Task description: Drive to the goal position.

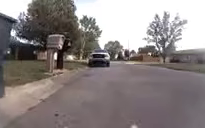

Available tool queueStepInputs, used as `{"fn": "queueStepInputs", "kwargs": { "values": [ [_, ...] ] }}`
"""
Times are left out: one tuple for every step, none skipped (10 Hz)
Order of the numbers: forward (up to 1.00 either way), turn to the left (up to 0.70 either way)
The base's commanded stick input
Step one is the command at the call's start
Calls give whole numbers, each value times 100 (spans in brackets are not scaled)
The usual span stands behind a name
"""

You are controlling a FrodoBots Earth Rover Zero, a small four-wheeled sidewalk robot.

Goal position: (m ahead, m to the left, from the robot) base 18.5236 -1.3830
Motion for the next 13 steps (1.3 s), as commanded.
{"fn": "queueStepInputs", "kwargs": {
  "values": [
    [98,0],
    [98,0],
    [98,0],
    [98,0],
    [98,0],
    [98,0],
    [98,0],
    [98,0],
    [98,0],
    [98,0],
    [98,-37],
    [98,-33],
    [98,0]
  ]
}}
